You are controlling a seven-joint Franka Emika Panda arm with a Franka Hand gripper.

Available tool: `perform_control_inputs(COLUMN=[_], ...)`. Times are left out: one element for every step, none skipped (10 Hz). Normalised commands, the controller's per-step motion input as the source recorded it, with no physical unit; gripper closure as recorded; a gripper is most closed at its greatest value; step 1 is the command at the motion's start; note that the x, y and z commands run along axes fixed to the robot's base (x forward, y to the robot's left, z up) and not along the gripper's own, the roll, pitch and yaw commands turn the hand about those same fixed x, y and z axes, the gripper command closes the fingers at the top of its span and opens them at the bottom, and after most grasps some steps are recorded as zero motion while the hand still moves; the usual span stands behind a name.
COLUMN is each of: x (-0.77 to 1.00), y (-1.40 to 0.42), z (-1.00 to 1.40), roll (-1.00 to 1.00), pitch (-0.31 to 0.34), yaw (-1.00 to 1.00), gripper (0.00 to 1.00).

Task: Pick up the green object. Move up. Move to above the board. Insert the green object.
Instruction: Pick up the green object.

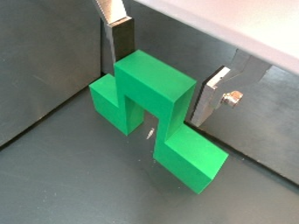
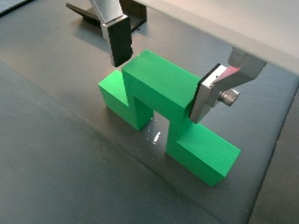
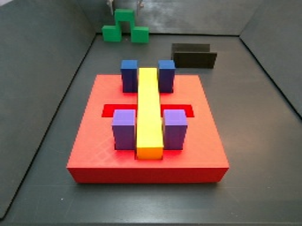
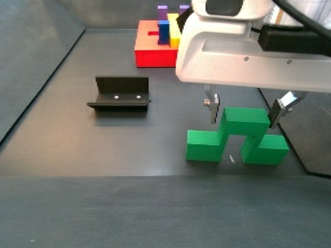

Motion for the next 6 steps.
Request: perform_control_inputs(x=[0.0, 0.0, 0.0, 0.0, 0.0, 0.01], y=[0.08, 0.14, 0.13, 0.07, 0.02, 0.0], z=[-0.25, -0.22, -0.23, -0.31, -0.36, -0.35], roll=[-0.2, -0.14, -0.1, -0.09, -0.11, -0.12], pitch=[-0.171, -0.124, -0.106, -0.143, -0.154, -0.15], yaw=[-0.03, -0.03, -0.01, -0.01, -0.03, -0.04], gripper=[0.0, 0.0, 0.0, 0.0, 0.0, 0.0])
